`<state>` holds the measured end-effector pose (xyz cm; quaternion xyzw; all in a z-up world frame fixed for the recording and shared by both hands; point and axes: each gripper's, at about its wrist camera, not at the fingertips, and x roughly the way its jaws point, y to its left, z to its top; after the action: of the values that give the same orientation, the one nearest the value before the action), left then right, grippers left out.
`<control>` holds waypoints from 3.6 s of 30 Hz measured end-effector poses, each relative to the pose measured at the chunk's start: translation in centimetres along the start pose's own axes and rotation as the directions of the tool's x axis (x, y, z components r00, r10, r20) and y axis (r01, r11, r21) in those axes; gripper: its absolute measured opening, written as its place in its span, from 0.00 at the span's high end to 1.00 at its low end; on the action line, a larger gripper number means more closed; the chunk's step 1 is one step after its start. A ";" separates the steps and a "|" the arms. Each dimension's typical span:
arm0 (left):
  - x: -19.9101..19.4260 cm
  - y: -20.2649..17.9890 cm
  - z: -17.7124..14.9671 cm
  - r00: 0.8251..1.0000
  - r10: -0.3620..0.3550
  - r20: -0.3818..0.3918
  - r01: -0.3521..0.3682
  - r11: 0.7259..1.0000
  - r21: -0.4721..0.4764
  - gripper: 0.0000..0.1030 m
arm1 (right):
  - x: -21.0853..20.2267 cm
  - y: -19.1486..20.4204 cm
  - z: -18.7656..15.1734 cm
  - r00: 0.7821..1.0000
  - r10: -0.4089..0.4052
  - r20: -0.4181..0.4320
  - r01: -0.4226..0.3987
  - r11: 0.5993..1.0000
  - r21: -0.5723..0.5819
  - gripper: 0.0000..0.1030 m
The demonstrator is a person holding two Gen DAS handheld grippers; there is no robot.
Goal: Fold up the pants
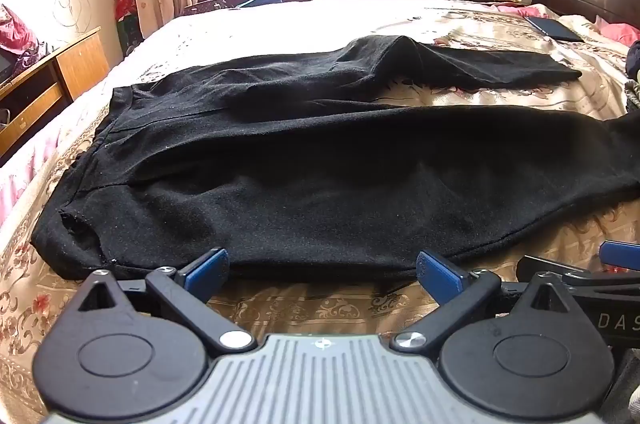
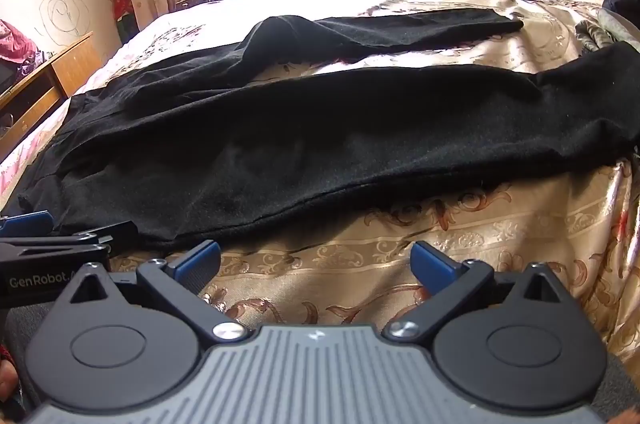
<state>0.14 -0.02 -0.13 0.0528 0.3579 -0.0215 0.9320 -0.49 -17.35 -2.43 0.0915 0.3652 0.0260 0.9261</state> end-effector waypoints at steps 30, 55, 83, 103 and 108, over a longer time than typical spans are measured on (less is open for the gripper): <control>0.0 0.0 0.0 1.000 0.001 0.000 -0.001 1.000 0.002 0.00 | 0.2 -0.1 0.0 1.000 0.004 -0.008 -0.004 1.000 0.001 0.03; 0.0 0.0 0.0 1.000 0.000 0.000 0.000 1.000 0.001 0.00 | 0.1 0.1 -0.1 1.000 0.009 -0.006 -0.009 1.000 -0.009 0.03; 0.1 0.1 -0.2 1.000 -0.004 -0.002 0.004 1.000 -0.016 0.00 | -0.1 0.3 0.0 1.000 0.015 0.000 -0.015 1.000 -0.021 0.03; -2.5 11.6 2.3 0.974 0.206 0.092 -0.188 0.967 -0.174 0.00 | 1.2 9.9 4.5 0.971 0.236 0.022 -0.222 0.938 -0.268 0.03; -0.1 18.0 1.4 0.938 0.346 0.024 -0.336 0.923 -0.187 0.00 | 3.5 17.1 4.8 0.923 0.381 -0.053 -0.366 0.828 -0.425 0.03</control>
<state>2.35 17.68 2.46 0.0293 0.3174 0.1719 0.9321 5.69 -0.88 1.85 -0.0433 0.3097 0.2840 0.9064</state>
